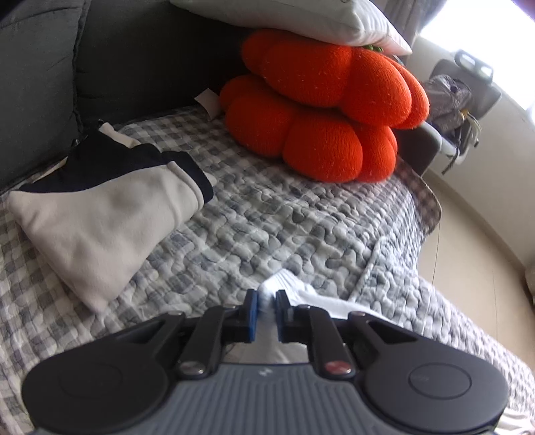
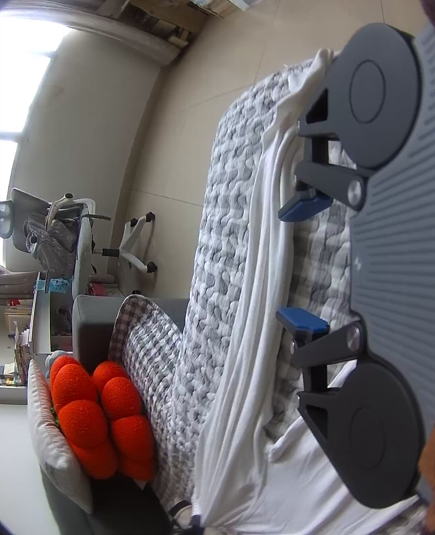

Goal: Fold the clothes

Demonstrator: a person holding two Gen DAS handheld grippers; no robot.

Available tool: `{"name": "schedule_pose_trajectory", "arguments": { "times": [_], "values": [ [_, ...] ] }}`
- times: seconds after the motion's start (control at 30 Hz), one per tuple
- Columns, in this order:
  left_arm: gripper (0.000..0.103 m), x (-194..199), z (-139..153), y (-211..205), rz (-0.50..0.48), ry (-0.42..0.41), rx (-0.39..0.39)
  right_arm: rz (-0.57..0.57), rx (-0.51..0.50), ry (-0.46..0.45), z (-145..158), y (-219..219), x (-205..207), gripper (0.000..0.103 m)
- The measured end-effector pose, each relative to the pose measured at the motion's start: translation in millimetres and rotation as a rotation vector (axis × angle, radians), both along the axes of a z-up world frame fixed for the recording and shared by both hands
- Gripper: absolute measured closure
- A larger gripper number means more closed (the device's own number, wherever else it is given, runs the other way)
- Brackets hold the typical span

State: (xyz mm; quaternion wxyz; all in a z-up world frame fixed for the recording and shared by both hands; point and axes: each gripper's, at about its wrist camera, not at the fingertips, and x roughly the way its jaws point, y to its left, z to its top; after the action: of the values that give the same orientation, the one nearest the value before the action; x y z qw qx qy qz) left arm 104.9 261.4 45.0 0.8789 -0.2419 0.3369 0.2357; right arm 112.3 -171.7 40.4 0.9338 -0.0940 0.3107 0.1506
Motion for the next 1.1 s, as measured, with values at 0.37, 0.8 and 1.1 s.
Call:
{"name": "schedule_pose_trajectory", "arguments": {
  "times": [0.37,0.8,1.1],
  "values": [
    [0.092,2.6,-3.5,2.6,0.035,-0.080,0.012,-0.056,-0.044,-0.064,2.9,-16.3,-8.0,0.042],
    [0.030,-18.6,-8.3,31.7,0.062,-0.101,-0.049,-0.067,-0.081,-0.076,-2.5,5.9,-4.1,0.042],
    [0.034,-84.6,-7.7,43.1,0.143,0.108,-0.258,0.031,-0.101,-0.078,-4.7,39.8,-2.9,0.042]
  ]
}}
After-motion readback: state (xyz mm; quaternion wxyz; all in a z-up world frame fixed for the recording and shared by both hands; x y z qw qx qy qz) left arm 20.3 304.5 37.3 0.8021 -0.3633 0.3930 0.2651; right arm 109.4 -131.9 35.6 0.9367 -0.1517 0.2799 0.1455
